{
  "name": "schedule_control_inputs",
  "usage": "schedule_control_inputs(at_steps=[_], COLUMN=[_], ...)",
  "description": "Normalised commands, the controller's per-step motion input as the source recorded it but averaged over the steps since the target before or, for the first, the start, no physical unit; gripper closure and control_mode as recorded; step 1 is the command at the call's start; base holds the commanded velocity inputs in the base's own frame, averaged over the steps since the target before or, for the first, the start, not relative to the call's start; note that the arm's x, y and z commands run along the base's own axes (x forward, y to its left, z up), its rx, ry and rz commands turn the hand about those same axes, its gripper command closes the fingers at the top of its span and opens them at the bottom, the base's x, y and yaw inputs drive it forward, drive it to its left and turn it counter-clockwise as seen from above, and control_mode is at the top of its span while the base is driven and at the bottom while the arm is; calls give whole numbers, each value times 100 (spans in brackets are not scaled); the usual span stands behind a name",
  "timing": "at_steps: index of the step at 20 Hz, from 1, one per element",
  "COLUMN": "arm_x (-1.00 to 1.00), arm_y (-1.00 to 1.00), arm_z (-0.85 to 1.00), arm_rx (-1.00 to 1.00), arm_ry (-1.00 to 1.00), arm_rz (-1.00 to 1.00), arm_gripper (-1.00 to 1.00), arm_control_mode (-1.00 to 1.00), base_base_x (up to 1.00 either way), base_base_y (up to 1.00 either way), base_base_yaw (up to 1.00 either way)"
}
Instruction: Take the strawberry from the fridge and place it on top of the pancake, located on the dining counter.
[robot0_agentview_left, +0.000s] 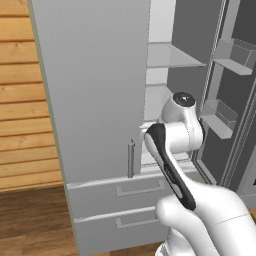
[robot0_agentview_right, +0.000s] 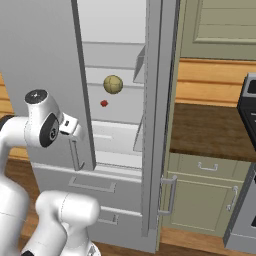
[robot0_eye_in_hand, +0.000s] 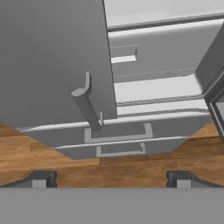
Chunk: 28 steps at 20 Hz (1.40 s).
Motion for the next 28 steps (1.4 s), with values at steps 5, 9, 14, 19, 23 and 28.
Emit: schedule_control_inputs(at_steps=[5, 9, 14, 19, 23, 28], arm_x=[39, 77, 46, 8, 16, 29], arm_y=[15, 30, 18, 7, 5, 15], arm_z=[0, -10, -36, -55, -34, -30], arm_rx=[-2, -1, 0, -1, -4, -3], arm_ry=[0, 0, 0, 0, 0, 0], arm_rz=[-7, -4, -4, 0, 0, 0], arm_gripper=[-100, -100, -100, -100, -100, -100], arm_control_mode=[-100, -100, -100, -100, -100, -100], base_base_x=[0, 0, 0, 0, 0, 0], base_base_y=[0, 0, 0, 0, 0, 0], base_base_yaw=[0, 0, 0, 0, 0, 0])
